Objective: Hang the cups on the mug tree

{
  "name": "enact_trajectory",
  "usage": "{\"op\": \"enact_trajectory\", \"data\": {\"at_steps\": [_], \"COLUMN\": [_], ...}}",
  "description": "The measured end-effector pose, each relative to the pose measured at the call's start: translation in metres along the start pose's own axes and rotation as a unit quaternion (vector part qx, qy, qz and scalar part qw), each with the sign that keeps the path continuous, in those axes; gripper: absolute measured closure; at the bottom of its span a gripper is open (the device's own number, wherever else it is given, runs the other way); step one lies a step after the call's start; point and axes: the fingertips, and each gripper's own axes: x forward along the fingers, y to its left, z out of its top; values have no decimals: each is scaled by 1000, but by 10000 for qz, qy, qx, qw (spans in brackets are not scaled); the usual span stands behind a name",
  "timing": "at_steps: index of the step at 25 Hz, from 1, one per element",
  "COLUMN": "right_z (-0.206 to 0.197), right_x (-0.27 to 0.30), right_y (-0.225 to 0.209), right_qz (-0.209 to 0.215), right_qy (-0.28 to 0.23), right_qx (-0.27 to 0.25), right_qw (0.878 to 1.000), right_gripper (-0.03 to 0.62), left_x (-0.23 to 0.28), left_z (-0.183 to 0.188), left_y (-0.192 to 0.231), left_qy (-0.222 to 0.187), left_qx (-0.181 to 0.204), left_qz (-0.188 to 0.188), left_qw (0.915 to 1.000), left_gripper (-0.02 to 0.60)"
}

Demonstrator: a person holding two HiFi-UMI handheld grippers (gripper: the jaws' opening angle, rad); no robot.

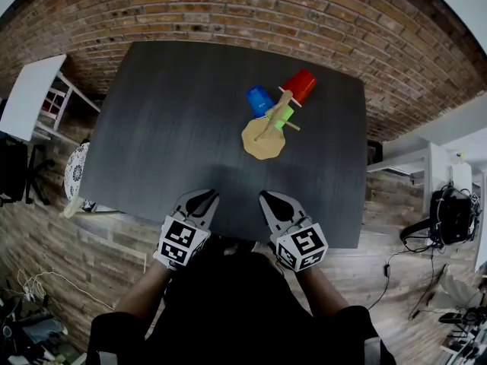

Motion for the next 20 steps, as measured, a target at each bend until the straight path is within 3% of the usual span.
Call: {"op": "enact_trajectory", "data": {"at_steps": [20], "right_z": [0], "right_x": [1], "right_y": [1], "right_qz": [10], "right_qy": [47], "right_qx": [-17], "right_qw": [10000], "right_gripper": [563], "left_x": [0], "left_z": [3], "left_y": [0], "left_qy": [-6], "left_qx": [12], "left_qz": [-8], "left_qw": [10000], "left_gripper": [529]}}
